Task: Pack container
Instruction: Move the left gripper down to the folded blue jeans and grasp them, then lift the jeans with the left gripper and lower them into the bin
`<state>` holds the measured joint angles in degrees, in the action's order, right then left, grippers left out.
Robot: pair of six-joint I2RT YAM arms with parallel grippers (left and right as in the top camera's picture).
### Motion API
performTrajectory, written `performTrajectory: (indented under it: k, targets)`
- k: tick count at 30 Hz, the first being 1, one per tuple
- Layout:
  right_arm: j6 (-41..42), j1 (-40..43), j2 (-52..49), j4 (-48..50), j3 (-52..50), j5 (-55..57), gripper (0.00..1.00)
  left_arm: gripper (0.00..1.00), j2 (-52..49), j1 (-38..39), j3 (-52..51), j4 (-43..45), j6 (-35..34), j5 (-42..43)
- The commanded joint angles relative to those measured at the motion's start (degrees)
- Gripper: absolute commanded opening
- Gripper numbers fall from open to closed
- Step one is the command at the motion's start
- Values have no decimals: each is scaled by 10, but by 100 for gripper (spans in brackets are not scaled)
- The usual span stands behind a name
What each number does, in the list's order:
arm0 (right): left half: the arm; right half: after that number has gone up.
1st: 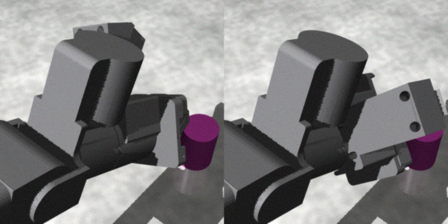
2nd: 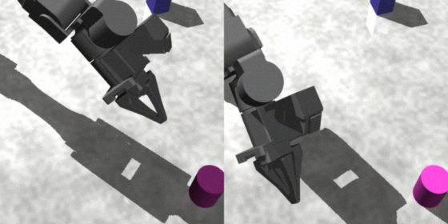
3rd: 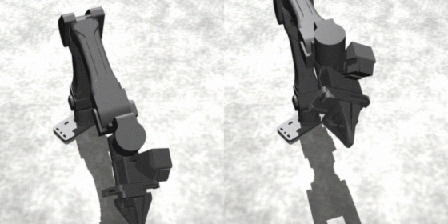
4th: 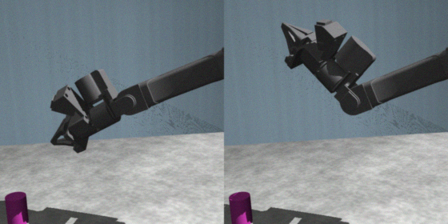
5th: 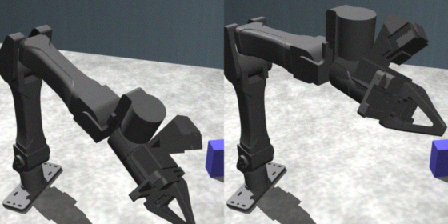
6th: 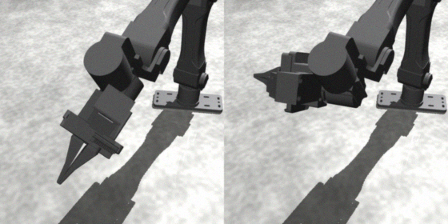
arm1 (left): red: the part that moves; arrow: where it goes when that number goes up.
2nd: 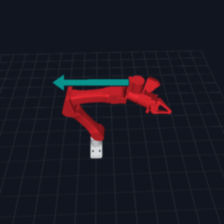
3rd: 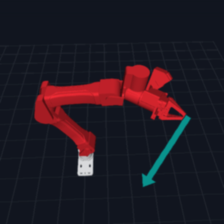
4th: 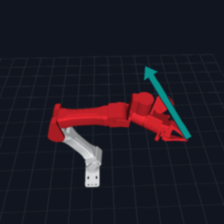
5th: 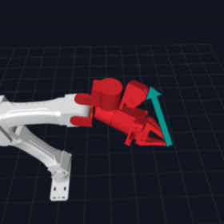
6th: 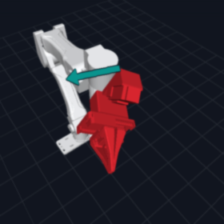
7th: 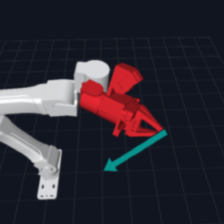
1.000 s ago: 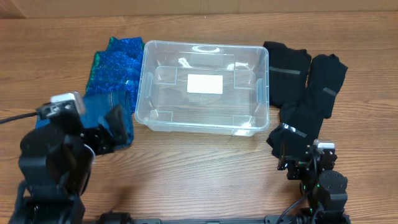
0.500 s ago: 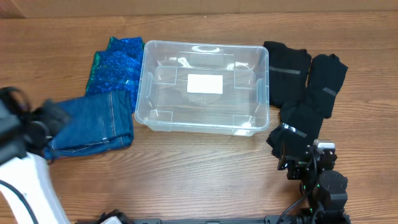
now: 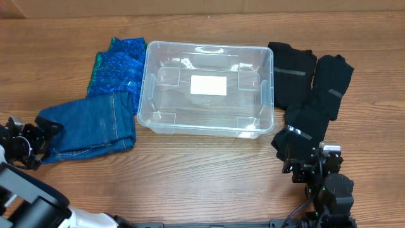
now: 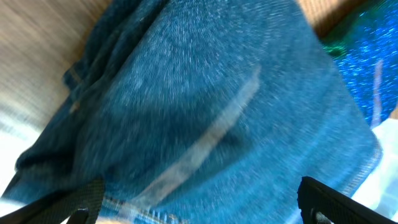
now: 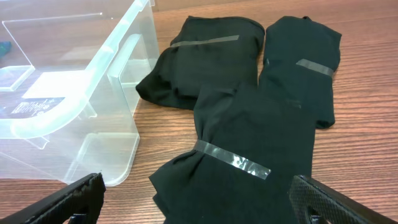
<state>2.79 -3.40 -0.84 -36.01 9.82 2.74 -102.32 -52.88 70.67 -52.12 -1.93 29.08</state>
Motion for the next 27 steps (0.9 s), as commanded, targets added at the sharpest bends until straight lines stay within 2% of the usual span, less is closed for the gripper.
performTrajectory:
  k: [1,4,5,7,8,10,13,15,20,27]
  targets:
    - [0,2,6,0,-10,-3,100,100,-29,-1,15,19,63,33]
    - [0,2,6,0,-10,-3,100,100,-34,-1,15,30,61,25]
    - [0,2,6,0,-10,-3,100,100,-33,-1,18,28,55,45]
    - [0,2,6,0,-10,-3,100,100,-26,-2,35,9,52,136]
    - [0,2,6,0,-10,-3,100,100,-21,-3,49,-9,51,141]
    - [0,2,6,0,-10,-3,100,100,-10,-4,83,-48,41,72]
    - [0,2,6,0,-10,-3,100,100,8,-3,128,-73,-19,-58]
    - [0,2,6,0,-10,-3,100,100,18,-3,145,-78,-33,-105]
    - [0,2,6,0,-10,-3,100,100,1,-2,136,-69,-12,-132]
    - [0,2,6,0,-10,-3,100,100,-80,-4,112,-63,6,-132]
